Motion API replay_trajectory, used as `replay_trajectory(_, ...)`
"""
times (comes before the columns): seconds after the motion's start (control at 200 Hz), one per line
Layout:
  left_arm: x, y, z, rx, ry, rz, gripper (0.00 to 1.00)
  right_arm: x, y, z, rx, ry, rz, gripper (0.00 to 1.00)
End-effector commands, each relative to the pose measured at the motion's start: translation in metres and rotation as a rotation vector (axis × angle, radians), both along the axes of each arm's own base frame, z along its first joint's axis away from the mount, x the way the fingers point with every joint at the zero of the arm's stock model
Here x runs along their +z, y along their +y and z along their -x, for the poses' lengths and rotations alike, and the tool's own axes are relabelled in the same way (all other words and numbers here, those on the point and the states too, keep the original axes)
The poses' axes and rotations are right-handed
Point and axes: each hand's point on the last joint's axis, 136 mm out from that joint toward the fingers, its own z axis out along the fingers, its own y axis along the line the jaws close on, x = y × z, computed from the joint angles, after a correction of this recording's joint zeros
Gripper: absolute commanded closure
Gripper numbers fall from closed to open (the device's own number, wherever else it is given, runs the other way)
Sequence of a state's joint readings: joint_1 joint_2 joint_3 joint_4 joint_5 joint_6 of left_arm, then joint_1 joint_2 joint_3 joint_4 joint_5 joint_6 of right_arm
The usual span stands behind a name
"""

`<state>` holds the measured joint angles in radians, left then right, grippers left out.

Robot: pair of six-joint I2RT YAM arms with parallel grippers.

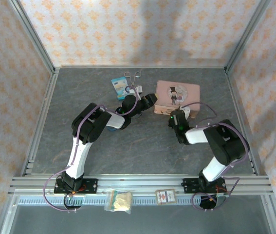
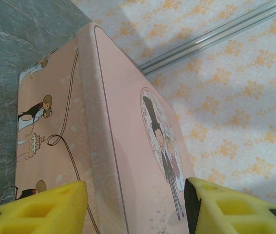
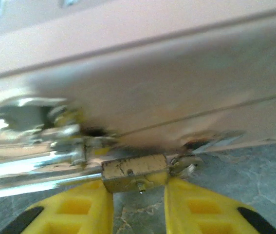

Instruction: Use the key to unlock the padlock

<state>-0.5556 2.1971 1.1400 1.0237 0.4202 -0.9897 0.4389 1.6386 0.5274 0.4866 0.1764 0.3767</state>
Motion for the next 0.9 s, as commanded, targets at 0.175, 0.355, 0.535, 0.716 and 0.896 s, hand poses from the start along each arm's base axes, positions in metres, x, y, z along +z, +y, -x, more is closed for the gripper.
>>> replay_trajectory(0.175, 0.001, -0.001, 0.005, -0.023, -0.021, 0.03, 0.47, 0.055, 0.023, -0.022, 0.173, -0.103, 0.081, 0.79)
replay_trajectory(0.355, 0.001, -0.001, 0.007, -0.025, -0.019, 0.042, 0.47, 0.054, 0.057, -0.022, 0.346, -0.08, 0.015, 0.8)
replay_trajectory(0.535, 0.0, 0.001, 0.009, -0.023, -0.013, 0.045, 0.48, 0.036, 0.063, -0.022, 0.366, -0.024, 0.001, 0.8)
replay_trajectory(0.716, 0.002, 0.01, 0.011, -0.005, -0.016, 0.046, 0.47, 0.032, 0.064, -0.016, 0.372, 0.007, -0.016, 0.81)
replay_trajectory(0.896, 0.018, 0.025, 0.013, 0.02, -0.039, 0.067, 0.47, 0.036, 0.058, -0.005, 0.349, 0.042, -0.027, 0.75)
